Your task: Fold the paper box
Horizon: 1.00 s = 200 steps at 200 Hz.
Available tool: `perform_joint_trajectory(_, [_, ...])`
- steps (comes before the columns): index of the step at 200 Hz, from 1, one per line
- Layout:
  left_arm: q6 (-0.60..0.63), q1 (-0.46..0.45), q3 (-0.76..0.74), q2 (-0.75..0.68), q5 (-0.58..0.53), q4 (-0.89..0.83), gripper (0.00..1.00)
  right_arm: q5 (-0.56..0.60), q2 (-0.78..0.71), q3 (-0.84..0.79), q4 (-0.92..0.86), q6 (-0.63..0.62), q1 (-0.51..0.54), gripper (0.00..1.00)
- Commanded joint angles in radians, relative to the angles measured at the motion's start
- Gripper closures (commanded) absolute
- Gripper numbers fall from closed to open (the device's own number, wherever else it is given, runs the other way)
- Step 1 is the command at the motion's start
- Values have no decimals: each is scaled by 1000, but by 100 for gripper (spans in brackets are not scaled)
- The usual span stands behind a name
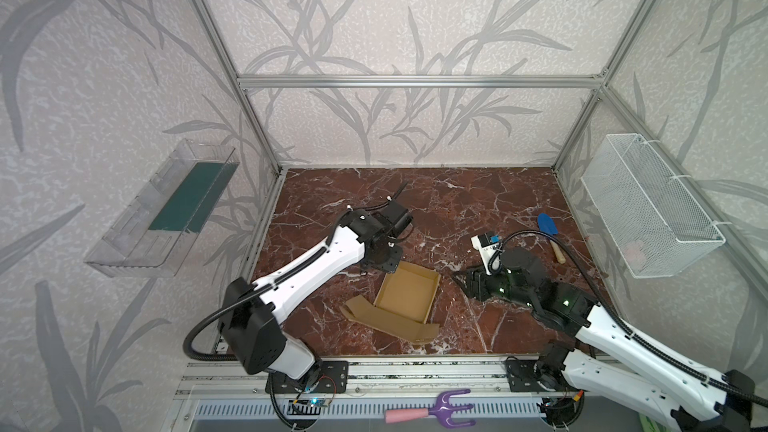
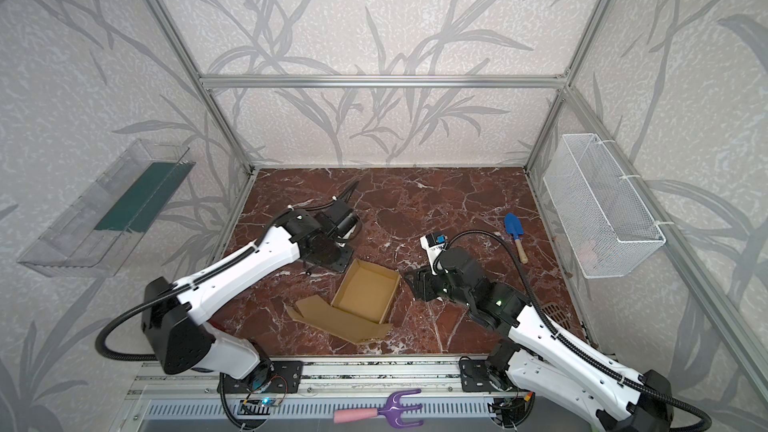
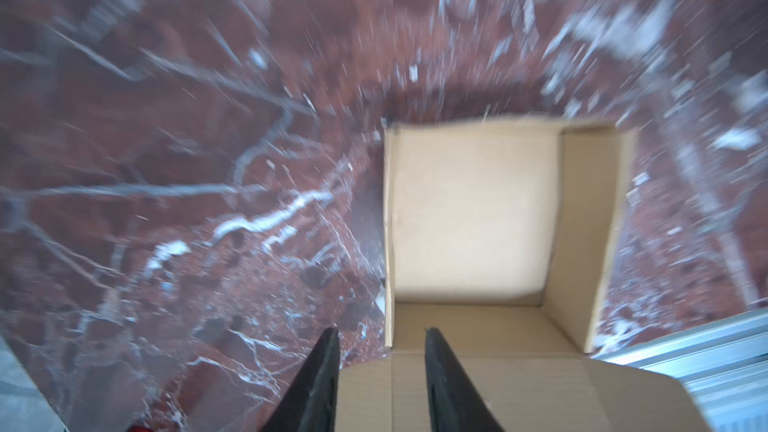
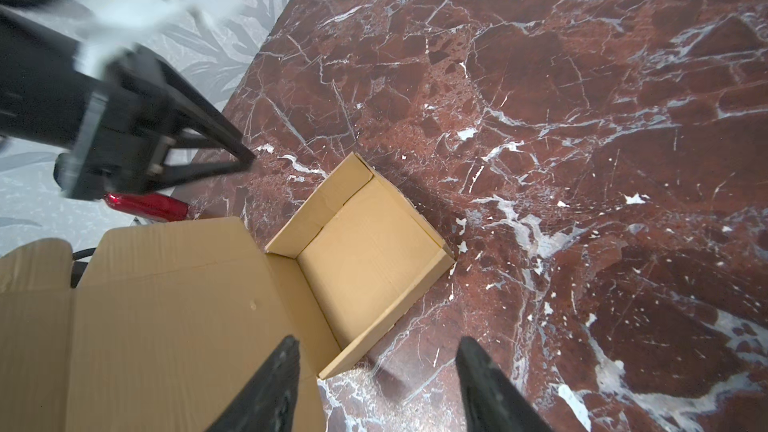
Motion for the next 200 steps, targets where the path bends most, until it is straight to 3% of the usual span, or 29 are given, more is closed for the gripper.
perform_joint_trajectory(1, [-1,6,41,-135,-133,-51,61,-47,50,-11,59,-33,-24,39])
perform_joint_trajectory(55, [-105,6,-91,-383,-112,-58,57,-111,328,98,87,-176,-43,39])
perform_joint_trajectory(107, [-148,6,-225,-586,-149,-60,56,-161,648,372,-98,-375,-43,40])
perform_joint_trajectory(144, [-173,6,-276,-650,-149,-78,56,-123,819,544,-239,-478,-42,47])
perform_joint_trajectory(200, [-191,6,-295,-695,-160,-90,56,-83,940,630,-320,-545,-34,55])
